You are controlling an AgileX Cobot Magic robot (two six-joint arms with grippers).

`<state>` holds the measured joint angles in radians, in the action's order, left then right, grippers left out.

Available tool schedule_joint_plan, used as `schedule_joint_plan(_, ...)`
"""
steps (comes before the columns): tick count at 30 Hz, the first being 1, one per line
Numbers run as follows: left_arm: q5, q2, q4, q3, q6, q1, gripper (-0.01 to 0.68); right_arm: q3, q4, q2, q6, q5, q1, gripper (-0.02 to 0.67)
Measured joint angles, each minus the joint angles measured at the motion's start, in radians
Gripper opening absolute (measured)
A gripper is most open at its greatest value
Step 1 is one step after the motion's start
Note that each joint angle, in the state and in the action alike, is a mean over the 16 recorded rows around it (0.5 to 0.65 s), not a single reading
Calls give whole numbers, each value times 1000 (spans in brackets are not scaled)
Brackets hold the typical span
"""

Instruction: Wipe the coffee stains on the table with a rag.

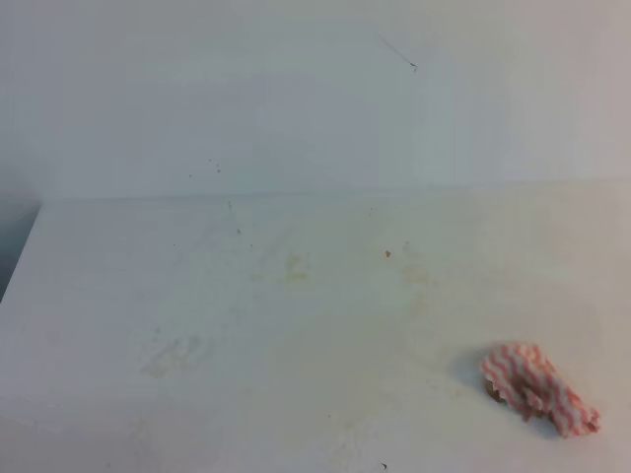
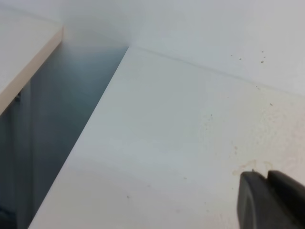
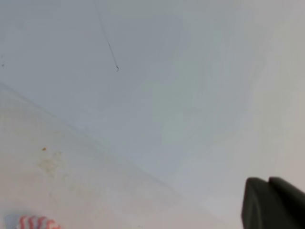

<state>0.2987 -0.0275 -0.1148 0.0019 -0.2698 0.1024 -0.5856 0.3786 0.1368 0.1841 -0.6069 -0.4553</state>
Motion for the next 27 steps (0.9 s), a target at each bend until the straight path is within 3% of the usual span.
schedule_joint_plan(17, 7, 0, 0, 0, 0, 0, -3, 86, 47, -111, -15, 2, 158, -2)
schedule_joint_plan(27, 8, 0, 0, 0, 0, 0, -3, 219, 54, -155, -275, 89, 212, -2)
